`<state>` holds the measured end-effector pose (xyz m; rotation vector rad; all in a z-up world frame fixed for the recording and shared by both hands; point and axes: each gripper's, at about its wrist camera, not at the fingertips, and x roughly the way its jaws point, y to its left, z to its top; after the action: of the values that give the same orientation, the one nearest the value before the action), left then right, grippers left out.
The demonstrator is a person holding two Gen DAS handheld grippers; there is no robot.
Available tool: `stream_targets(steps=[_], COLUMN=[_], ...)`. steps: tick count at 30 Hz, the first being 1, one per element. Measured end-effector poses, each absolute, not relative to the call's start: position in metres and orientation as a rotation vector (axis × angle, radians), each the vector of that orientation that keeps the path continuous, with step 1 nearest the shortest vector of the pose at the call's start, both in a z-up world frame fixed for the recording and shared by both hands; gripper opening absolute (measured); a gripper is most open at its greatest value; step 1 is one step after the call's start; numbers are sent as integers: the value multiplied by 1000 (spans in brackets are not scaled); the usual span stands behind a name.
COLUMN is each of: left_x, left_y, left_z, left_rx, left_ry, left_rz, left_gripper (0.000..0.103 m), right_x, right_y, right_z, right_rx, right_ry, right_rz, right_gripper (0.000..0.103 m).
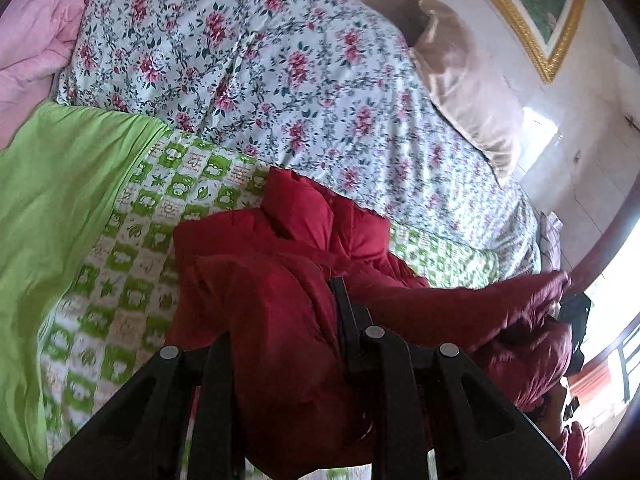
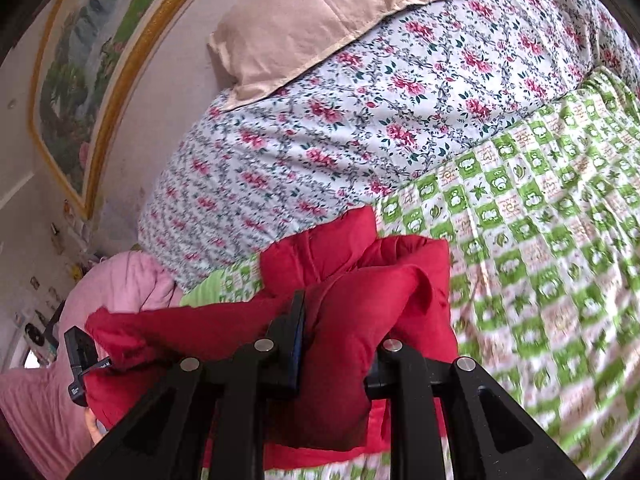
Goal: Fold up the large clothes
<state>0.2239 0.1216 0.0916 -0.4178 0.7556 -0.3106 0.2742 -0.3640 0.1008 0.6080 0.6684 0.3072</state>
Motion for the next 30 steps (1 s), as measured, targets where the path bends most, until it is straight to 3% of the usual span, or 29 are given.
stream_targets(steps=[14,30], left_x=[341,400], left_y=[123,140], left_z=[38,4], left_rx=[-407,-439], left_ry=[841,910], left_rz=[-249,-314], left_gripper=[18,22], right_x=[385,453], right_y=[-383,-381], right_z=[21,-42], right_rx=[738,787], right_ry=[744,781], right_rz=[171,29], right_gripper=[20,20])
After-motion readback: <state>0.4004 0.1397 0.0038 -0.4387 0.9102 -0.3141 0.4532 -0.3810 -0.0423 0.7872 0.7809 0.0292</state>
